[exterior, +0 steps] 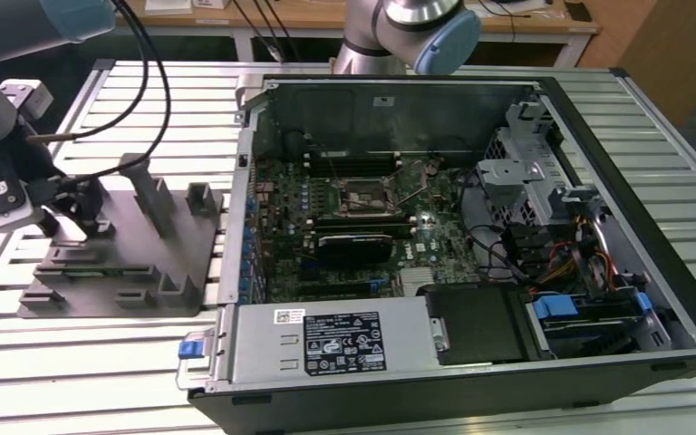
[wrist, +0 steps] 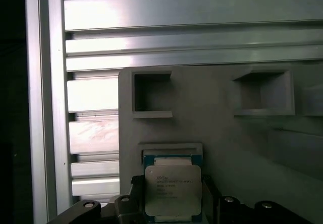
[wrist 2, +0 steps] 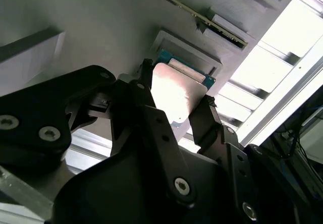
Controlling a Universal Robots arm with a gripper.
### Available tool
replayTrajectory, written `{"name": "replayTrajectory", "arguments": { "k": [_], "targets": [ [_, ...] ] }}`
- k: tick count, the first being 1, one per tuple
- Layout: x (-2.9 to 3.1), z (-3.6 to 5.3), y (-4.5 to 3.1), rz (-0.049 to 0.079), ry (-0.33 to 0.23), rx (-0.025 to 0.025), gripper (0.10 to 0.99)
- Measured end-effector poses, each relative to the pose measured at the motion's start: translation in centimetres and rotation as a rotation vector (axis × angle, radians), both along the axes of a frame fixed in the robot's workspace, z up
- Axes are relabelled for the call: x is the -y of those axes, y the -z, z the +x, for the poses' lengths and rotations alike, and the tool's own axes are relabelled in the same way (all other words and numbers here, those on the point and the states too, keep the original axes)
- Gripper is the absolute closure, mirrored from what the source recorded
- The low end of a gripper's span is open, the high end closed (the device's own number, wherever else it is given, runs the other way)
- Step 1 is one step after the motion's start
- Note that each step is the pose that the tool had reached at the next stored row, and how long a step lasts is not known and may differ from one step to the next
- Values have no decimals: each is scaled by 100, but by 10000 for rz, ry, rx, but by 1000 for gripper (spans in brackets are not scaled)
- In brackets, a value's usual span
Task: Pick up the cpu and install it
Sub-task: 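Pick up the cpu and move it towards the insertion slot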
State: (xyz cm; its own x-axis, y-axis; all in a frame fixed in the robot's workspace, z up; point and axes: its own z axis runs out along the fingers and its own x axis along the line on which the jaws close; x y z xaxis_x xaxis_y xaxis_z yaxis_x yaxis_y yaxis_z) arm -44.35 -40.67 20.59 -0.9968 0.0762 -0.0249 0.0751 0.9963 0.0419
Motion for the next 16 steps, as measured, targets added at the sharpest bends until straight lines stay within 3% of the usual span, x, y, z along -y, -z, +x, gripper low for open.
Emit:
{"name": "replayTrajectory", "arguments": {
  "k": [16],
  "targets": [
    [0, 0, -182, 0, 0, 11, 545]
  ]
}}
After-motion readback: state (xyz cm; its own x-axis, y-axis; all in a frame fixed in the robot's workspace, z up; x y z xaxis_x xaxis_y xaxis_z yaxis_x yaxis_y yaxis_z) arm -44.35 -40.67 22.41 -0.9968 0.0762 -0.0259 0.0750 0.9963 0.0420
